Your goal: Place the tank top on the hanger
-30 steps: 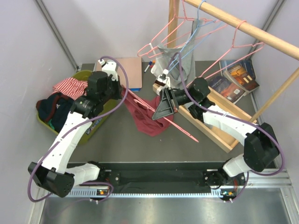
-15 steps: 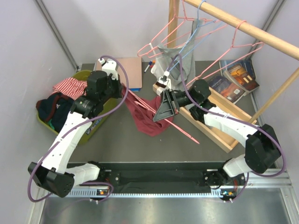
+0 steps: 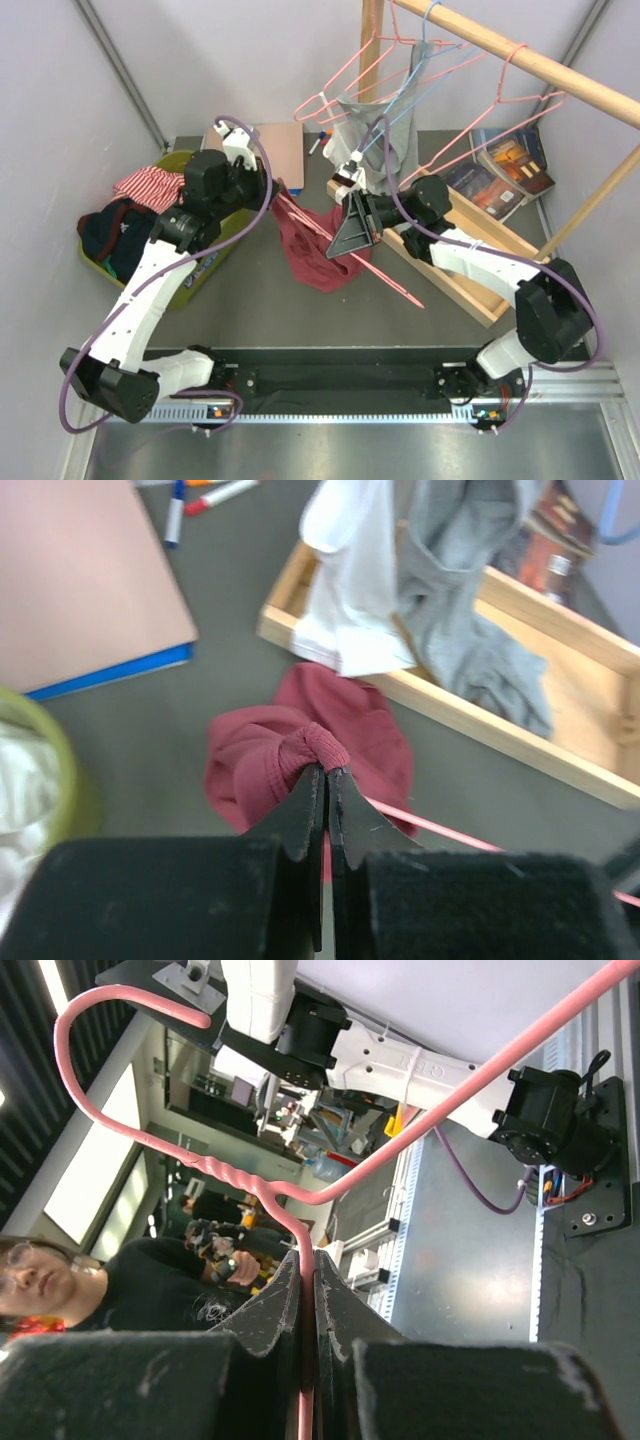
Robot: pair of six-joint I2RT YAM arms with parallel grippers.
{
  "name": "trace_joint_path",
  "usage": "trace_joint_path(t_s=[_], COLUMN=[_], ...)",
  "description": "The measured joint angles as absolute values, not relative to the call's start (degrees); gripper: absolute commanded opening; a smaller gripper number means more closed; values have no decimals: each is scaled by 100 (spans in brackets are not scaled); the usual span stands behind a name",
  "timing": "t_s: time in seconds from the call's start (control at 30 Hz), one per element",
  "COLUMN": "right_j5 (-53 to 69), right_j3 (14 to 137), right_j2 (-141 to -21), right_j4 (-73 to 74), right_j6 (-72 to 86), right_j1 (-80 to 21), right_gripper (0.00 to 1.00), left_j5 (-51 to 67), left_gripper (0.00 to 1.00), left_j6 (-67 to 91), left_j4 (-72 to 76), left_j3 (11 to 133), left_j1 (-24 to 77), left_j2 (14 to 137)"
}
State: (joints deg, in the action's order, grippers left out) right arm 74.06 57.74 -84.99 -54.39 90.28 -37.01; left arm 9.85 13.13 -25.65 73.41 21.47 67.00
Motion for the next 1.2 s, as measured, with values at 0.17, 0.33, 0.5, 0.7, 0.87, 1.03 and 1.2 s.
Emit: trace_joint_path(t_s=[0.17, 0.33, 0.5, 0.7, 0.87, 1.03, 1.2], right_j5=[7367, 7317, 7253, 7087, 6827, 6464, 6090], right_j3=[5774, 5776, 5776, 5586, 5594, 5596, 5502], right_j2=[-8884, -9105, -9109, -8584, -7972, -7695, -7470], right_j4=[-6458, -7037, -7234, -6584, -5118, -4191, -3365], right_j6=[9861, 10656, 10827, 10097, 8858, 7876, 6726], right_j1=[-3697, -3697, -3695, -3697, -3695, -3695, -3701], right_gripper=[0, 0, 0, 0, 0, 0, 0], left_j5=[1793, 2683, 3013, 3059, 3050, 2919, 2731], left_gripper=[0, 0, 11, 85, 97, 99, 99], left_j6=[1800, 2303, 2353, 2182, 2191, 2095, 1992], left_j4=[-2488, -2224, -2379, -2724, -2692, -2438, -1511], left_j3=[7341, 7341, 7345, 7352, 7354, 7284, 6305], left_j1=[2141, 2141, 2141, 2141, 2141, 2141, 2141], left_j2=[6700, 6700, 6639, 6348, 6195, 6038, 5192])
